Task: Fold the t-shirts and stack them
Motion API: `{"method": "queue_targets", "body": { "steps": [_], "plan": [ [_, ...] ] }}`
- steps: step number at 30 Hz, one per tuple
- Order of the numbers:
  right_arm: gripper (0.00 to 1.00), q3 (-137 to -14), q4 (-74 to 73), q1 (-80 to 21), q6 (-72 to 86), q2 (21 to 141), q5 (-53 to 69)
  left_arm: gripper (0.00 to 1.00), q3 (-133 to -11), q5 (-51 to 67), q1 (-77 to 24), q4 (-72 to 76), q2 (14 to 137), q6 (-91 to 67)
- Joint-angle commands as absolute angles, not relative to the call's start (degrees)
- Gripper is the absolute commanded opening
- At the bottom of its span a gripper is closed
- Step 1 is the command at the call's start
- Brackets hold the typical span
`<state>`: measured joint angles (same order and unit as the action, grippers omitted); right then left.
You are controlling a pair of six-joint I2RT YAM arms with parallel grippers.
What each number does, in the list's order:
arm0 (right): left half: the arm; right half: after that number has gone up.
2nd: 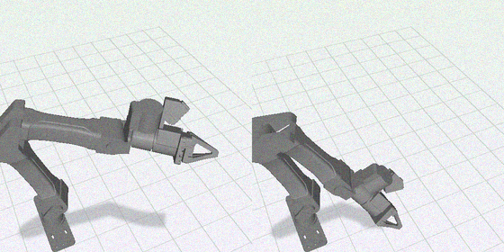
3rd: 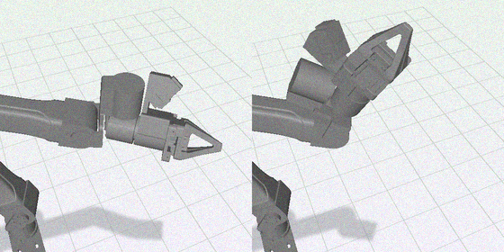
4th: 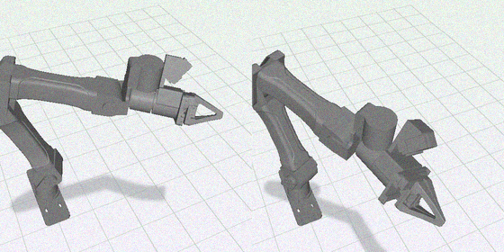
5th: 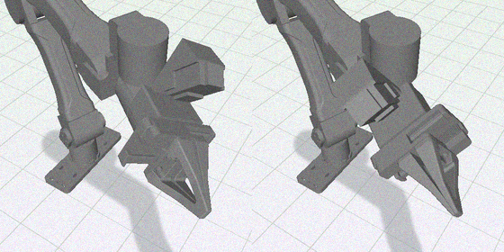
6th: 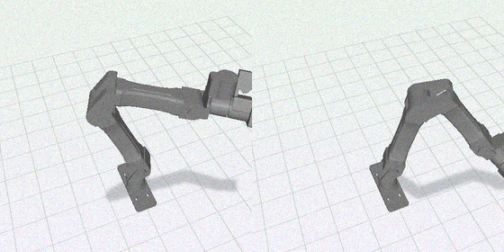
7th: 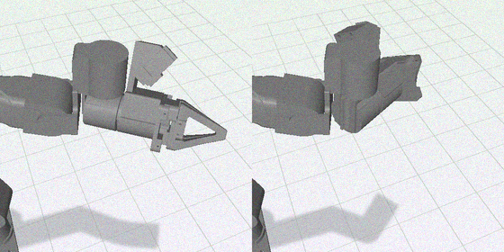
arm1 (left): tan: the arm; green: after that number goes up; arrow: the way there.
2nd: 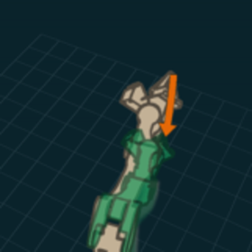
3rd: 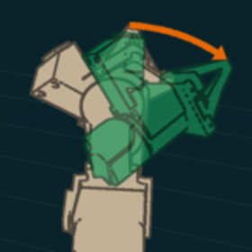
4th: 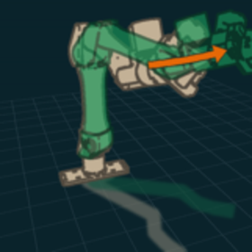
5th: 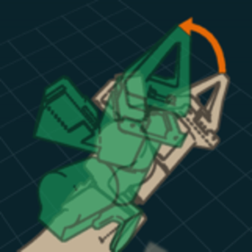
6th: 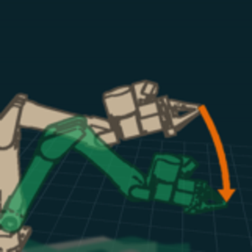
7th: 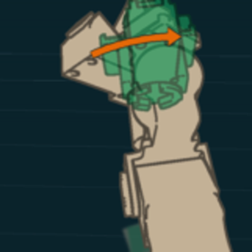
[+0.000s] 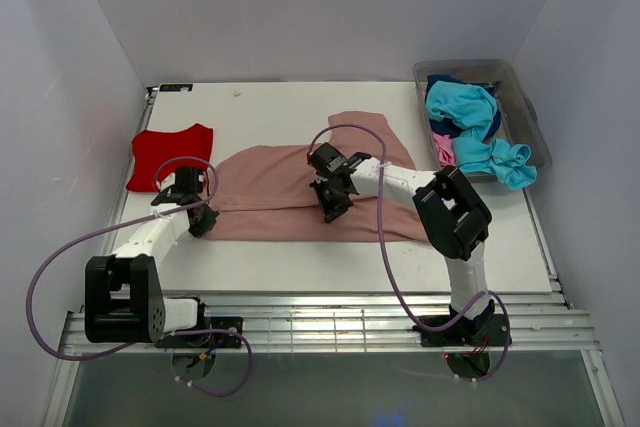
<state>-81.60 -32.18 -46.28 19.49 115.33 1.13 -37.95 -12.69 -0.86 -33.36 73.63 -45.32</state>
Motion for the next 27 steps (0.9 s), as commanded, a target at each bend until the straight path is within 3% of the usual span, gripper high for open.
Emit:
{"method": "queue_targets", "body": {
  "steps": [1, 27],
  "plan": [
    [0.08, -78.84, -31.29, -47.28, 20.04, 117.42, 1.32, 0.00, -41.39, -12.04, -1.05, -31.56, 73.12, -44.03],
    [0.08, -77.08, -32.96, -47.90, 19.78, 116.54, 0.26, 0.00, -48.51, -14.59, -0.97, -20.92, 85.77, -39.37]
  ]
}}
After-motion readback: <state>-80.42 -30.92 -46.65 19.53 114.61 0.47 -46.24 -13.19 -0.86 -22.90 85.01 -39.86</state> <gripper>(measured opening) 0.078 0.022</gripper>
